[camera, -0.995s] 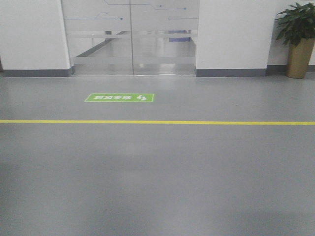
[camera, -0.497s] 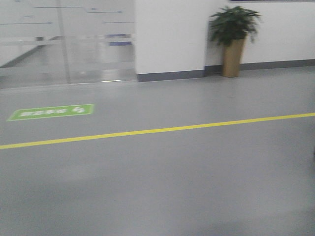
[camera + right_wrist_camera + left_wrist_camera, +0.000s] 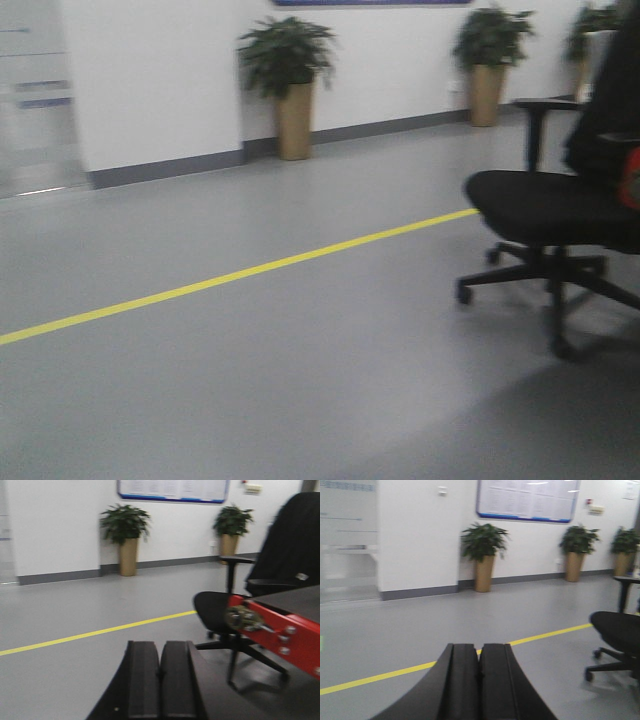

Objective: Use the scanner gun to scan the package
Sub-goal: 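Drive the base forward and turn toward the red-framed table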

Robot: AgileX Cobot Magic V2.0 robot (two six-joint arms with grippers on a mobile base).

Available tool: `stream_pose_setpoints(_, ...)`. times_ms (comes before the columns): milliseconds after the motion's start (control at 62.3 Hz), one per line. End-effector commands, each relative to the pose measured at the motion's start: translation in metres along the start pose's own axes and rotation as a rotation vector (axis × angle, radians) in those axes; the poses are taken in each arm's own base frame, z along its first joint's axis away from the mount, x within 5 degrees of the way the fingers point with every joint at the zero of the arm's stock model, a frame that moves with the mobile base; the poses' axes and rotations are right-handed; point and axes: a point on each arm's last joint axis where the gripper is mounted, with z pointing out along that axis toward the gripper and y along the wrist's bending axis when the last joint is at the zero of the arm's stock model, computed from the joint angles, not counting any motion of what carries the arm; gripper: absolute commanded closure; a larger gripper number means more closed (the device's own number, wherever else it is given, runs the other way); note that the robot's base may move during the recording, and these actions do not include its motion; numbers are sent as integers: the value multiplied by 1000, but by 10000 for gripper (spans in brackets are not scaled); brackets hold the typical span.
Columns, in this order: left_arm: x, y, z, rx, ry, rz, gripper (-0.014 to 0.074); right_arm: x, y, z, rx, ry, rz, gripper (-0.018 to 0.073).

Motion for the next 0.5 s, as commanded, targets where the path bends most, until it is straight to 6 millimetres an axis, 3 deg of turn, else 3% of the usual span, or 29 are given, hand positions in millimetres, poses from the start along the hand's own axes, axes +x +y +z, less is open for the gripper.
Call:
stream_pose_setpoints(0, -3, 0, 0, -1, -26, 2, 707, -2, 0, 0, 4, -25, -6, 727)
stream_pose_setpoints(481, -3, 0, 0, -1, -26, 2, 707, -2, 0, 0, 4, -25, -6, 727)
